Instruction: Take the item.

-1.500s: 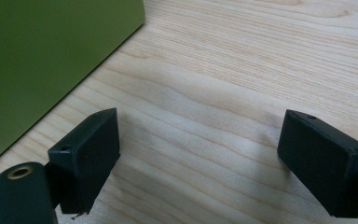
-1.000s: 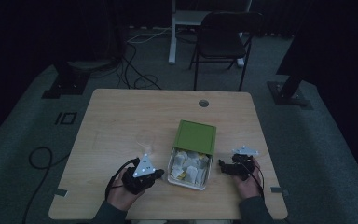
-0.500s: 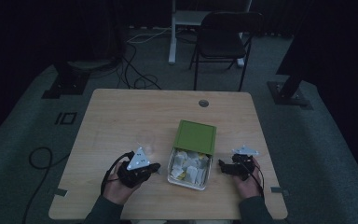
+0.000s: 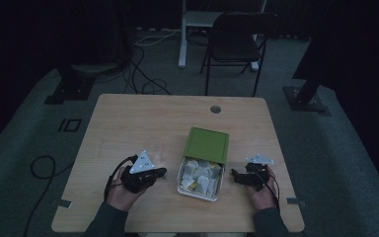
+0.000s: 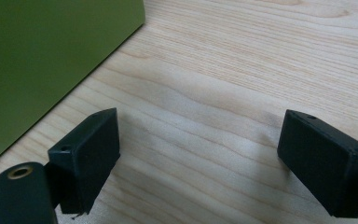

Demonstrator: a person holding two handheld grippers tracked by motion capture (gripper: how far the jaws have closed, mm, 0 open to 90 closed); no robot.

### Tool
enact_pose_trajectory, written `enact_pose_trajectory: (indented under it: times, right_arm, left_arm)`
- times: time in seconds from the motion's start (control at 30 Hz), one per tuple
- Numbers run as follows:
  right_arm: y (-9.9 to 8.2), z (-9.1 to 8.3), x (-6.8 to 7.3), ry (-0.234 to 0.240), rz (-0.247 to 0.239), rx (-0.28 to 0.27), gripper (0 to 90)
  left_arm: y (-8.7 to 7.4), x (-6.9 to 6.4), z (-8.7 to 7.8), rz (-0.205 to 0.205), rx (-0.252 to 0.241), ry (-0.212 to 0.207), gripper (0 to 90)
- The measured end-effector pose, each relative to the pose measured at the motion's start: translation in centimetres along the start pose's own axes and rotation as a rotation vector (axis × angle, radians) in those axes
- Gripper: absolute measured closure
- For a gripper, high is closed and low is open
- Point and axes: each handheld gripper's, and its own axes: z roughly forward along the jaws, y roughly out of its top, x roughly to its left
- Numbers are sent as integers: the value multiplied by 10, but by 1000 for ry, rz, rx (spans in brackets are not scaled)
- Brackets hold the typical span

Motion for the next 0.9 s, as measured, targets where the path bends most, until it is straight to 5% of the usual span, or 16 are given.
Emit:
enact_pose_trajectory:
  times: [0.9]
  right_arm:
    - [0,0,0,0,-1,0,126]
  left_arm:
    - [3,24,-4,-35,-9,3,900]
